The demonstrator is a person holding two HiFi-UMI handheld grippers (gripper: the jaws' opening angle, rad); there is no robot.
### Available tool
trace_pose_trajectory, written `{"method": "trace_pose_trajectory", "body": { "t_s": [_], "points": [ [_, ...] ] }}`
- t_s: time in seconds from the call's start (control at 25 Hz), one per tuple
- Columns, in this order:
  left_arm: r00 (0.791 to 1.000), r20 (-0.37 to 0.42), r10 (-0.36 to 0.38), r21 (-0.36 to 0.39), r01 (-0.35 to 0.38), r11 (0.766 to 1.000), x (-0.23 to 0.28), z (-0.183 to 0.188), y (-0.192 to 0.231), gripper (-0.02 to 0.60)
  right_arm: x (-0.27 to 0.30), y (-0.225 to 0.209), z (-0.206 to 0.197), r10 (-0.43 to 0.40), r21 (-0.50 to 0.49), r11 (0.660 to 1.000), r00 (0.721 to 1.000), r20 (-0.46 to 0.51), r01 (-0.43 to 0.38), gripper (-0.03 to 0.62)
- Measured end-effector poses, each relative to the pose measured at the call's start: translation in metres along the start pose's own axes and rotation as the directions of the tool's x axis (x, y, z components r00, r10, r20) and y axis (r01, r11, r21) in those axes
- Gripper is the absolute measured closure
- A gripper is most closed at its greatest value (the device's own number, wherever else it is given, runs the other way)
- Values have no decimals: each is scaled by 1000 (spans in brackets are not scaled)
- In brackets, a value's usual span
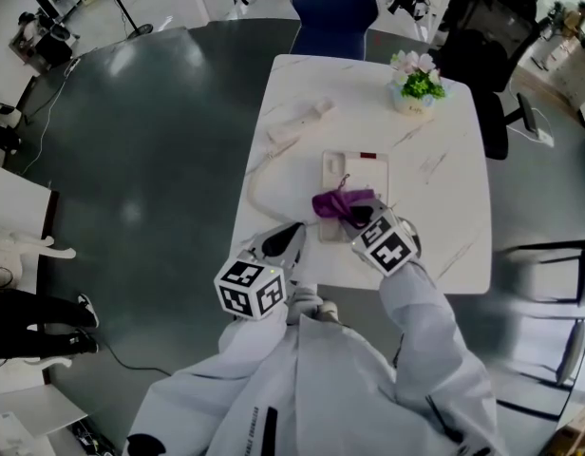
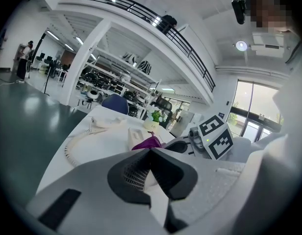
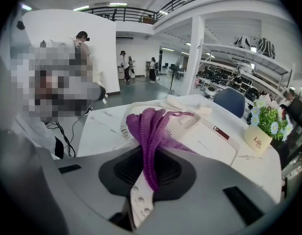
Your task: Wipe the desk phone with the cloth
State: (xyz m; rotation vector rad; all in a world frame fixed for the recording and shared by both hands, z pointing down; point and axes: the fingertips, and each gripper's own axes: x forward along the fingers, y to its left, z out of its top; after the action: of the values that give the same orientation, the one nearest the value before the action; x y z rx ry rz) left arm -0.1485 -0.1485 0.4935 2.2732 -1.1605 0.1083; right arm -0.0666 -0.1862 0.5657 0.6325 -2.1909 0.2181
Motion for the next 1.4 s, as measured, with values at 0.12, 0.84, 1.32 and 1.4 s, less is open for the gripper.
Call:
{"method": "trace_pose_trajectory", "body": {
  "t_s": [0.12,0.84,1.32,1.4],
  "points": [
    [1000,3,1,0,-1,1000,-3,-1,-3,584,-2,5,-3,7,1,1000,1000,-4,-7,556],
    [1000,10,12,-3,-12,1000,-20,-15,-21,584,-11,39,-27,60,4,998,998,-24,-59,556],
    [999,25,24,1,-24,1000,-30,-19,-32,584,-19,63,-42,107,11,994,993,-41,-107,556],
    [999,31,21,13,-21,1000,-32,-16,-36,583,-20,66,-44,115,13,993,992,-45,-114,556]
  ]
}}
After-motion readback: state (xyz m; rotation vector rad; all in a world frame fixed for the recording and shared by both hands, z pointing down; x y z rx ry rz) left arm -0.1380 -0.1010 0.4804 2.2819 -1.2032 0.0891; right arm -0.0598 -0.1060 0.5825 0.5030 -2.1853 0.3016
